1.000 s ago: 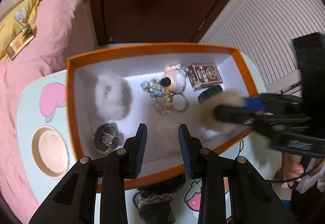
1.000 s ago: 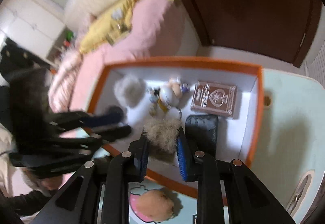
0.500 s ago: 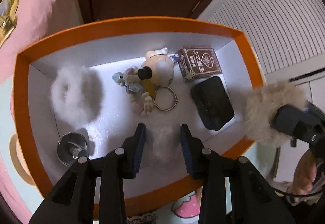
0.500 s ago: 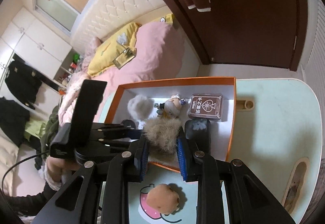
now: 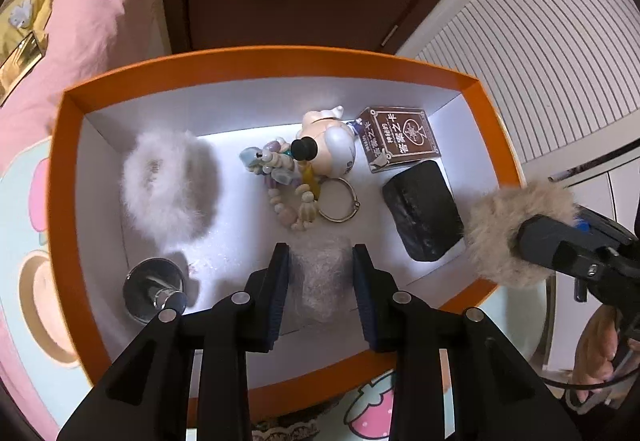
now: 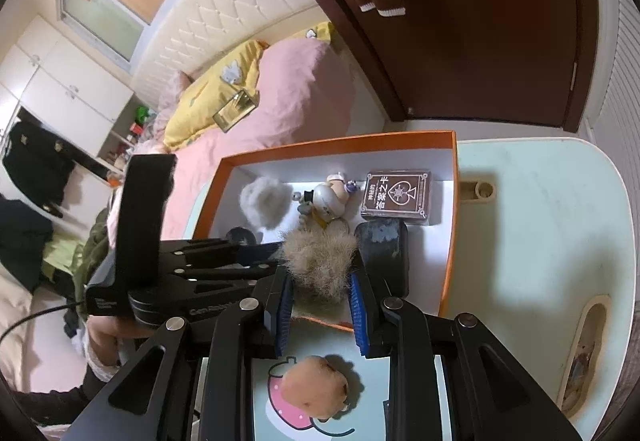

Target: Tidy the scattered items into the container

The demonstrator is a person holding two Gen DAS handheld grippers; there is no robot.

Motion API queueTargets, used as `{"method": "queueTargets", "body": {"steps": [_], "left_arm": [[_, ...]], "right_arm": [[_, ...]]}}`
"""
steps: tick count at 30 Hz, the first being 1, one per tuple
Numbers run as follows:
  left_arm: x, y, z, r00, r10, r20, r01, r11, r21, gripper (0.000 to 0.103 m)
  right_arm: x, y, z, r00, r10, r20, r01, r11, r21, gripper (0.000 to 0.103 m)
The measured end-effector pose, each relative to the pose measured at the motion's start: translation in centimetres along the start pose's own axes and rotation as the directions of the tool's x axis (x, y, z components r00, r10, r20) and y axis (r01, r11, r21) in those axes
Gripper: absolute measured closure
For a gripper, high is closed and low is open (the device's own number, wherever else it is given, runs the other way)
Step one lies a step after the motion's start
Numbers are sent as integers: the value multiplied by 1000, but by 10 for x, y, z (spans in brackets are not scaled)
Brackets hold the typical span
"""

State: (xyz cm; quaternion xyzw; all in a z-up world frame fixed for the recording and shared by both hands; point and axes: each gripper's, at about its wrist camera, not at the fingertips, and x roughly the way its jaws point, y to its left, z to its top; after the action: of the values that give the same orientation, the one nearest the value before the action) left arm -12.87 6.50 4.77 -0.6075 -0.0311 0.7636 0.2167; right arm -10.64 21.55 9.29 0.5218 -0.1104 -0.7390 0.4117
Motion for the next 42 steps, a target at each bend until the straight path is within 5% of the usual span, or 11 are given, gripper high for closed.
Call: {"method": "queueTargets", "body": {"steps": [20,33,42], "left_arm": [[-79,20,-4,975,-26,221,29,1000,-12,71],[-103,21,-59,971,-24,237,34,999,-38,71],[-79,39,-90,981,7,195,8,997,-74,71]], "right_arm": [[-15,31,-3,999,18,31,-15,997,-81,79],[-12,45,-26,1000,15,0,-14,992,-122,79],[15,38,-54,998,17,-67,-23,996,-87,79]]}}
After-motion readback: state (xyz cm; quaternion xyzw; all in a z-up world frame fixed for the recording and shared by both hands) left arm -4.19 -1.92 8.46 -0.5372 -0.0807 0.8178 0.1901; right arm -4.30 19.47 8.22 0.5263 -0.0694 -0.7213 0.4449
